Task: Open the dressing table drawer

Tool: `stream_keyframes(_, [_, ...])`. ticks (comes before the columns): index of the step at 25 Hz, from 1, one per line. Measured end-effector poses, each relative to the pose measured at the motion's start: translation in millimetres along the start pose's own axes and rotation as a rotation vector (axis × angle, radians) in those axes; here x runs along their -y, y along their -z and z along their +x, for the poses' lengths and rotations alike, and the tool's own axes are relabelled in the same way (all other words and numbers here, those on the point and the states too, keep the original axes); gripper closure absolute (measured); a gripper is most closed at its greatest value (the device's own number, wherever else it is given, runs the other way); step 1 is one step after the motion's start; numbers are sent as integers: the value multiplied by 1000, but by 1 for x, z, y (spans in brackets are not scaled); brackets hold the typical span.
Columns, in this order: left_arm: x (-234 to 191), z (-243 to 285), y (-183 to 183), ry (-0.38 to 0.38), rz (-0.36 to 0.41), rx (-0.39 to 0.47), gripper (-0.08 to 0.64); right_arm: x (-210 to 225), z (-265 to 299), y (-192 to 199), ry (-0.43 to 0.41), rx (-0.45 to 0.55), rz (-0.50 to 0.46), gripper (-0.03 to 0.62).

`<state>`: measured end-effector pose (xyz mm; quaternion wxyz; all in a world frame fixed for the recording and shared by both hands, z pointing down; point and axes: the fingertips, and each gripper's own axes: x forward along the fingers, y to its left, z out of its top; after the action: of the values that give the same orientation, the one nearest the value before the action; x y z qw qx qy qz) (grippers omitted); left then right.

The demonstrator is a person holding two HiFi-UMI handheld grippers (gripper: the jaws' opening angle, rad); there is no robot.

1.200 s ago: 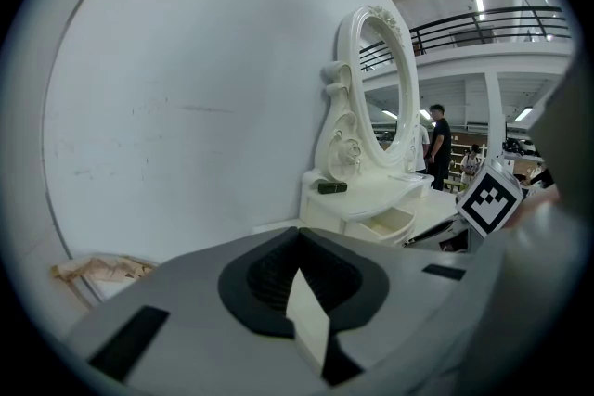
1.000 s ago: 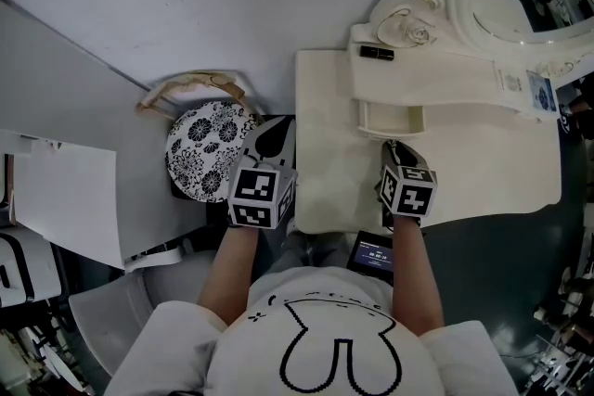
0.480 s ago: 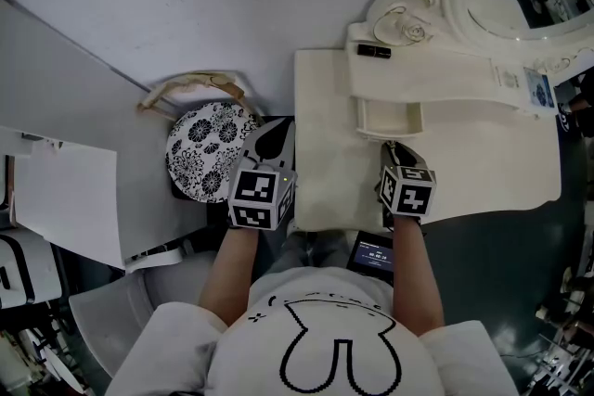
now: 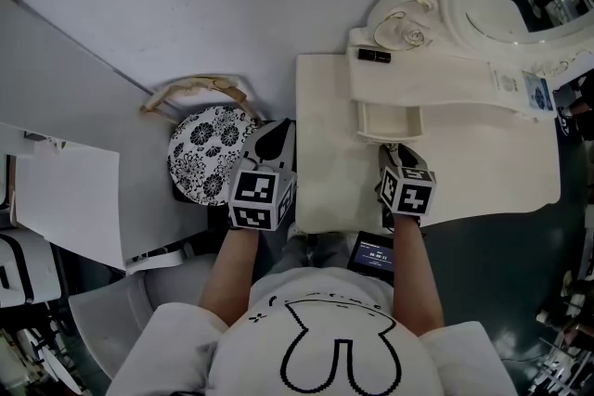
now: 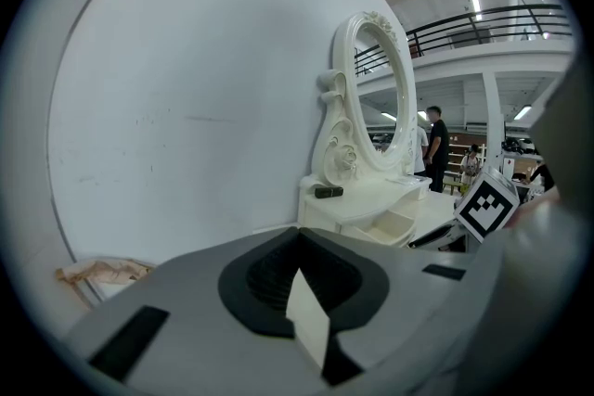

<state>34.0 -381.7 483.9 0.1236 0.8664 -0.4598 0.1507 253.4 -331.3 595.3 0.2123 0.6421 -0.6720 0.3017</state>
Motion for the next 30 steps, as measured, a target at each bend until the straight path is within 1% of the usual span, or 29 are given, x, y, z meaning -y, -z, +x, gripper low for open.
stream_keyframes(2, [-1, -1, -2, -2, 0, 5, 531, -1, -1, -1, -5, -2, -1, 436])
stream_keyframes(4, [0, -1, -5, 0, 1, 10, 531, -1, -3, -2, -6, 0, -3, 411])
stream_keyframes(5, [1, -1, -7, 2, 2, 14, 531, -1, -4, -4, -8, 2, -2, 388])
stream_keyframes(7, [2, -2, -10, 6, 4, 23, 531, 0, -6, -7, -19, 6, 2, 299])
stream_keyframes(8, [3, -2, -11, 6, 5, 26, 531, 0, -7, -9, -25, 8, 2, 288])
stream_keyframes(14, [5, -8, -17, 6, 13, 44, 531, 1, -19, -16, -46, 26, -4, 278])
stream_keyframes(20, [6, -15, -33, 5, 28, 80, 531, -1, -37, -32, -89, 58, 12, 278])
stream_keyframes(24, [9, -19, -44, 3, 43, 102, 531, -4, -52, -46, -122, 95, -2, 278])
stream_keyframes(30, [15, -25, -57, 5, 51, 132, 531, -10, -70, -62, -159, 121, -32, 284])
